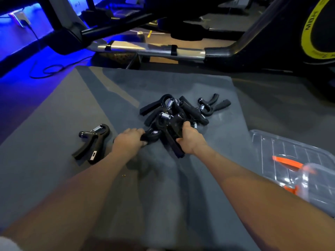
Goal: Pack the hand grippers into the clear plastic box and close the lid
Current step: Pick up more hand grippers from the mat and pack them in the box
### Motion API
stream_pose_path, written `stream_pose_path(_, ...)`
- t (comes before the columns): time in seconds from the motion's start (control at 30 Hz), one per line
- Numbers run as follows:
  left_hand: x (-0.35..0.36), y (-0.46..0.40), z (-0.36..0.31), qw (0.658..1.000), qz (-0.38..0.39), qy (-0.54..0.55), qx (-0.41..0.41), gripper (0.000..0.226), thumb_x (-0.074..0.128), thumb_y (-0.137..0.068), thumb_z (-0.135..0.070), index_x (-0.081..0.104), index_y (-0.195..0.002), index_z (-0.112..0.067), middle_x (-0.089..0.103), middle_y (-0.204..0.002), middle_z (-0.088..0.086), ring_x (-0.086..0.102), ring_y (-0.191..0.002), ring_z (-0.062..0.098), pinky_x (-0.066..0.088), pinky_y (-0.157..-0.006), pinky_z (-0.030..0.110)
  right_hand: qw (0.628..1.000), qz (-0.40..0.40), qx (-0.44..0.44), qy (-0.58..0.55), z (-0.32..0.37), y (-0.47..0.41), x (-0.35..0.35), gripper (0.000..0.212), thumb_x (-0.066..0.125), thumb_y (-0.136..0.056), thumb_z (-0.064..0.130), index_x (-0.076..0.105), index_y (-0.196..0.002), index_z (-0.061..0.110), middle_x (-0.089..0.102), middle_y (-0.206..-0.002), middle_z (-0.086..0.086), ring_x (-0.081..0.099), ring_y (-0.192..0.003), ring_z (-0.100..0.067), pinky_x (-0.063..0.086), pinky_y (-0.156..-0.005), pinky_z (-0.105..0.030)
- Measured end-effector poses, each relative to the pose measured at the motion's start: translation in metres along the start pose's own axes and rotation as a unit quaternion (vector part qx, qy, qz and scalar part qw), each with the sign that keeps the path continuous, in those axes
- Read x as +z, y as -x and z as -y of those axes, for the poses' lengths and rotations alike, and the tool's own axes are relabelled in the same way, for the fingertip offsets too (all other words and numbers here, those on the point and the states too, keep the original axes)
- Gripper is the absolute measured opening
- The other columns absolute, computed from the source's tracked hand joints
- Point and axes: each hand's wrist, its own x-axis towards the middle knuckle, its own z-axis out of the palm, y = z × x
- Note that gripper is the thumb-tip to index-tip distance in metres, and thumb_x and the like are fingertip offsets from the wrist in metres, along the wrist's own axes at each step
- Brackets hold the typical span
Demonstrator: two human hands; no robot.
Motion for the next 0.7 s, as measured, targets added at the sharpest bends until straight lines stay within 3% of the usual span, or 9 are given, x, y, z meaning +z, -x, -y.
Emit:
stream_pose_path(0.1,-0.017,0.022,-0.022,0.997,0.011,0.079,-0.017,0.033,0.055,-0.089,-0.037,0.055,-0.115,-0.017,0.061,-0.114,0.008,0.055,-0.110,0.028,0.041,-0.085,0.033,1.000,-0.021,0.013,-0.004,-0.018,0.024,-0.017,0.036,0.053,-0.090,0.016,0.037,-0.120,0.004,0.055,-0.126,-0.019,0.054,-0.115,-0.039,0.044,-0.092,-0.039)
stream_pose_path(0.17,-0.026,0.037,-0.042,0.985,0.014,0.168,-0.045,0.028,0.055,-0.089,-0.039,0.059,-0.100,-0.013,0.062,-0.098,0.010,0.058,-0.095,0.028,0.040,-0.077,0.030,1.000,-0.024,0.019,0.000,-0.031,0.039,-0.027,0.038,0.052,-0.090,0.016,0.037,-0.122,0.005,0.056,-0.124,-0.019,0.055,-0.113,-0.039,0.044,-0.090,-0.039)
stream_pose_path(0.23,-0.030,0.048,-0.061,0.943,0.051,0.317,-0.090,0.028,0.056,-0.090,-0.034,0.056,-0.078,-0.009,0.057,-0.078,0.008,0.054,-0.072,0.024,0.042,-0.068,0.028,0.999,-0.023,0.020,0.021,-0.044,0.054,-0.035,0.039,0.052,-0.091,0.017,0.037,-0.125,0.006,0.057,-0.124,-0.018,0.056,-0.113,-0.037,0.044,-0.089,-0.038)
stream_pose_path(0.3,-0.030,0.056,-0.079,0.876,0.115,0.448,-0.139,0.025,0.057,-0.091,-0.020,0.052,-0.069,-0.008,0.053,-0.067,0.007,0.049,-0.059,0.020,0.044,-0.061,0.029,0.998,-0.015,0.032,0.045,-0.056,0.065,-0.039,0.038,0.050,-0.092,0.020,0.038,-0.125,0.005,0.058,-0.125,-0.018,0.056,-0.115,-0.036,0.044,-0.090,-0.037)
stream_pose_path(0.37,-0.025,0.063,-0.096,0.826,0.163,0.514,-0.167,0.019,0.055,-0.090,-0.003,0.051,-0.072,-0.006,0.050,-0.065,0.010,0.047,-0.056,0.020,0.044,-0.055,0.029,0.998,0.005,0.052,0.043,-0.066,0.073,-0.042,0.036,0.045,-0.095,0.023,0.040,-0.126,0.003,0.057,-0.128,-0.019,0.054,-0.118,-0.035,0.043,-0.093,-0.037)
stream_pose_path(0.5,-0.007,0.067,-0.122,0.778,0.173,0.570,-0.198,0.019,0.048,-0.092,0.002,0.051,-0.075,-0.004,0.050,-0.068,0.010,0.048,-0.061,0.019,0.045,-0.059,0.028,0.995,0.035,0.092,0.000,-0.082,0.081,-0.047,0.032,0.038,-0.096,0.011,0.046,-0.124,-0.001,0.053,-0.131,-0.020,0.052,-0.121,-0.034,0.043,-0.095,-0.034)
stream_pose_path(0.6,0.010,0.067,-0.129,0.777,0.193,0.563,-0.205,0.009,0.047,-0.094,-0.002,0.056,-0.094,0.000,0.053,-0.075,0.008,0.053,-0.070,0.022,0.048,-0.076,0.037,0.992,0.062,0.098,-0.040,-0.090,0.081,-0.044,0.022,0.037,-0.094,0.006,0.055,-0.106,0.000,0.058,-0.120,-0.023,0.058,-0.104,-0.033,0.045,-0.088,-0.035)
stream_pose_path(0.7,0.018,0.063,-0.131,0.786,0.200,0.548,-0.205,0.024,0.048,-0.094,-0.005,0.055,-0.117,0.003,0.056,-0.079,0.008,0.055,-0.084,0.026,0.045,-0.089,0.043,0.983,0.076,0.119,-0.117,-0.097,0.073,-0.034,0.016,0.038,-0.090,0.004,0.047,-0.077,0.006,0.055,-0.085,-0.018,0.052,-0.077,-0.026,0.043,-0.064,-0.033)
